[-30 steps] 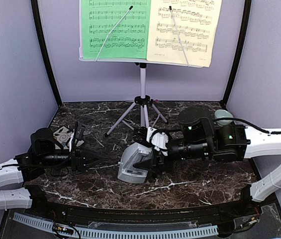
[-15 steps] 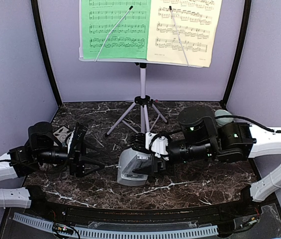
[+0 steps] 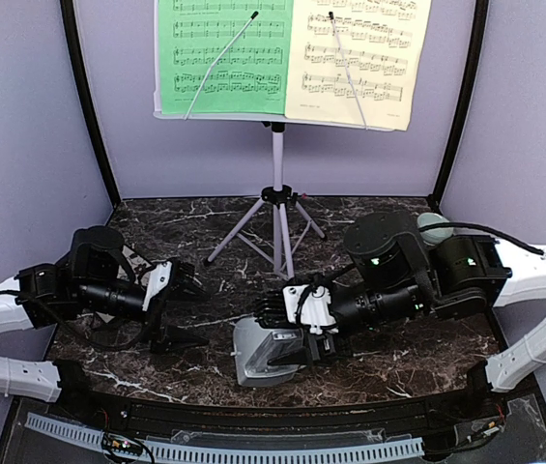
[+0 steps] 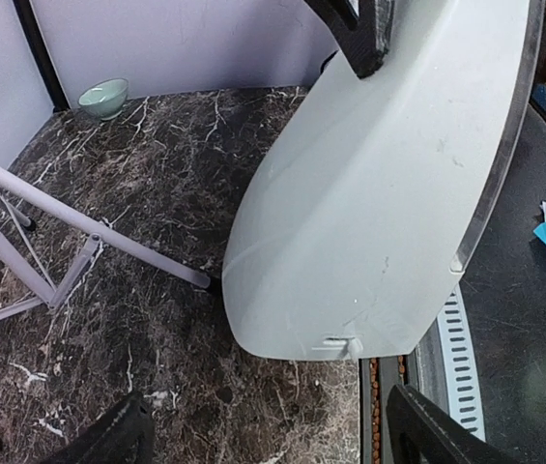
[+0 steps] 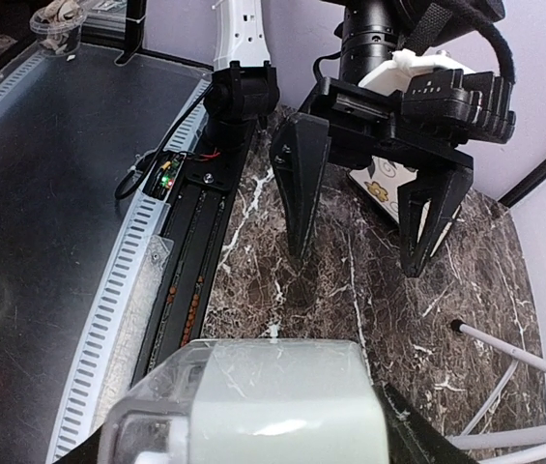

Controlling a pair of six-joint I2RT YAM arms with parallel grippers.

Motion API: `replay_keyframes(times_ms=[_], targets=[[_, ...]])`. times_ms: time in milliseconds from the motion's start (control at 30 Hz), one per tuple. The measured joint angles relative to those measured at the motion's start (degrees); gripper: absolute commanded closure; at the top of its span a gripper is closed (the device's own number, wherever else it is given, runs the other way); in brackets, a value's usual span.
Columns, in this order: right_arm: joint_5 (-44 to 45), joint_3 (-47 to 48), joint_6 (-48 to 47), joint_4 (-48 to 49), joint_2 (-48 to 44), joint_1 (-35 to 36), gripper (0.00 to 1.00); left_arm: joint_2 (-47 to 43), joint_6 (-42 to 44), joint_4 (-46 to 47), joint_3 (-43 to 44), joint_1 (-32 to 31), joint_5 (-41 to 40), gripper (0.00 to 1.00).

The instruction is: Set up the instrument practice props

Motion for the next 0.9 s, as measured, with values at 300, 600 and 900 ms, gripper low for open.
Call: replay_keyframes(times_ms=[300, 600, 900], targets=[[-0.17, 0.7, -1.33, -2.16, 0.0, 0.24, 0.95, 3.13, 6.27, -2.73, 0.87, -2.32, -0.98, 0.01], [0.07, 0.81, -1.42, -2.21, 0.0, 0.28, 1.0, 7.19, 9.42, -1.46, 0.87, -5.53, -2.82, 0.04], [0.57, 0.81, -1.4, -2.03, 0.0, 0.31, 1.0, 10.78, 10.08, 1.44, 1.03, -8.07, -4.44, 0.08]])
